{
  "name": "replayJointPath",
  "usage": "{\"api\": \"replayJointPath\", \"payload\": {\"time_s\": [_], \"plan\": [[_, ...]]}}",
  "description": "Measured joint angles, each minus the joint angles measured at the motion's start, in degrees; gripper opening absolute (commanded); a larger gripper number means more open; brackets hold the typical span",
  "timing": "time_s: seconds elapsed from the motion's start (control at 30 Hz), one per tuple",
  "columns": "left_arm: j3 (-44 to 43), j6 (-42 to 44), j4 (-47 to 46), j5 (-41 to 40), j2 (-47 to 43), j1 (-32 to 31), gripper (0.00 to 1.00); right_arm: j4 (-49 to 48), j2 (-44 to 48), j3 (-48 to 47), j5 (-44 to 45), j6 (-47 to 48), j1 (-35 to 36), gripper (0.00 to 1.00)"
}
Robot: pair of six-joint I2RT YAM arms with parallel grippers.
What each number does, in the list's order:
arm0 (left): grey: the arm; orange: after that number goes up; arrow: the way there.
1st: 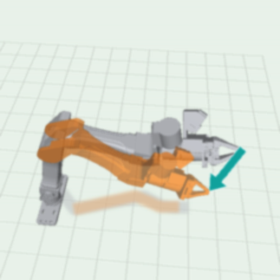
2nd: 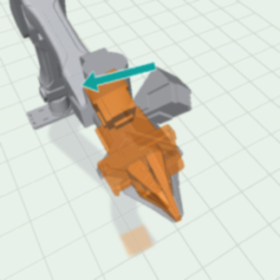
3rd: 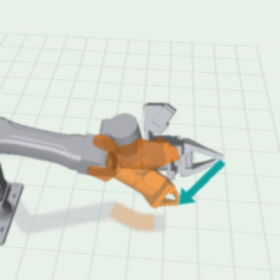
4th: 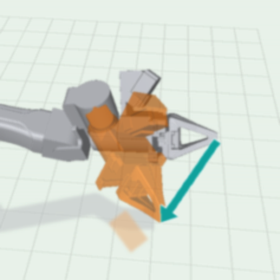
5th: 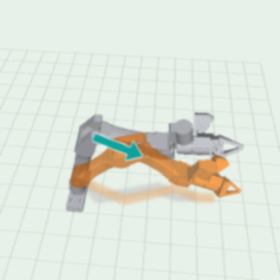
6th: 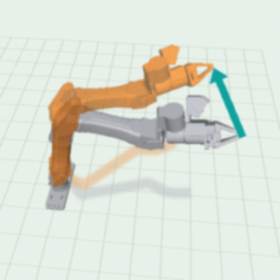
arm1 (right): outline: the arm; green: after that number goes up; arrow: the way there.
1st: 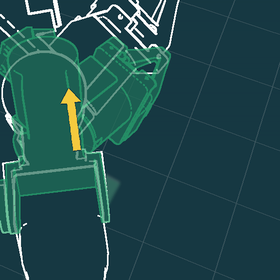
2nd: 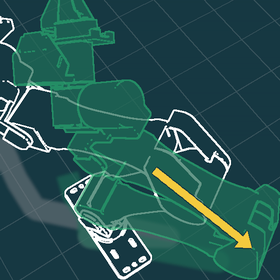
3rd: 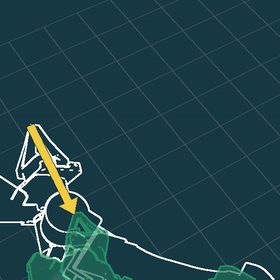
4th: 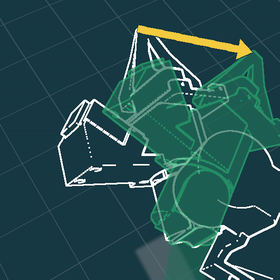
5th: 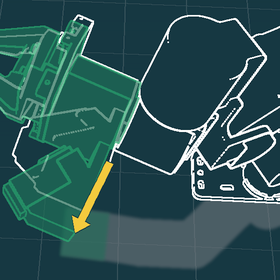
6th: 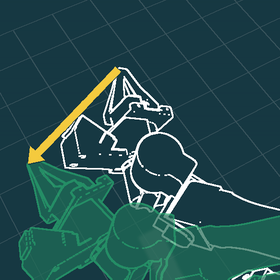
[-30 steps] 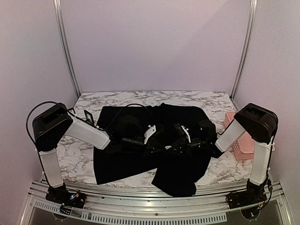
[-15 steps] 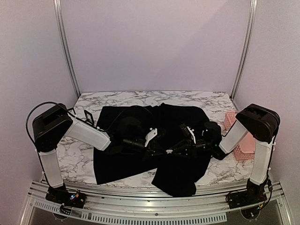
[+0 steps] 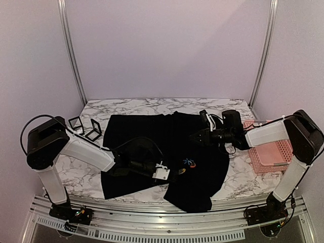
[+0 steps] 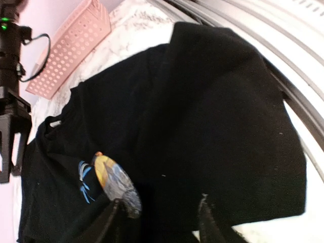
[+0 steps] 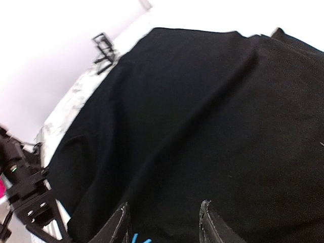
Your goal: Pin the brooch onto the clothing
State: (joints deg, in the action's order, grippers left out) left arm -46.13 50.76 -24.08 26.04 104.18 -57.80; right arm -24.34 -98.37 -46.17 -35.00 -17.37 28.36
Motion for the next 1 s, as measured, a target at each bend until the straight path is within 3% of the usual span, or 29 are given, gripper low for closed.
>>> {"api": "replayJointPath", "payload": {"time_s": [0.1, 0.27, 0.33, 0.37, 0.47, 0.57, 0.8, 1.0], "plan": [[2.78, 8.39, 2.01, -2.86, -2.19, -1.66, 0.7, 10.14, 1.64, -2.45, 11.23, -1.53, 0.0, 0.44], [3.21, 15.5, 8.63, -6.73, -10.97, -2.84, 0.76, 20.02, 4.2, -4.15, 23.47, -3.72, -0.04, 0.44], [3.04, 14.14, 11.82, -8.87, -16.48, -3.72, 0.7, 23.63, 4.5, -5.16, 27.61, -4.46, -0.04, 0.43], [2.32, 11.98, 14.53, -10.47, -19.26, -4.24, 0.6, 25.64, 4.33, -6.03, 30.36, -4.66, -0.04, 0.43], [-3.45, 3.91, 26.08, -16.59, -23.91, -3.85, 0.49, 31.36, 2.14, -10.05, 35.52, -4.9, -0.26, 0.41], [-4.74, -0.46, 35.04, -21.92, -26.84, 0.26, 0.44, 35.82, -3.52, -15.56, 37.03, -4.87, -1.33, 0.4], [10.25, 4.74, 48.61, -34.42, -27.85, 13.35, 0.47, 47.32, -20.04, -35.21, 41.77, -2.03, -6.12, 0.41], [12.98, 15.96, 46.53, -36.57, -29.59, 19.74, 0.48, 57.16, -34.4, -58.84, 45.53, 1.81, -12.35, 0.41]]}}
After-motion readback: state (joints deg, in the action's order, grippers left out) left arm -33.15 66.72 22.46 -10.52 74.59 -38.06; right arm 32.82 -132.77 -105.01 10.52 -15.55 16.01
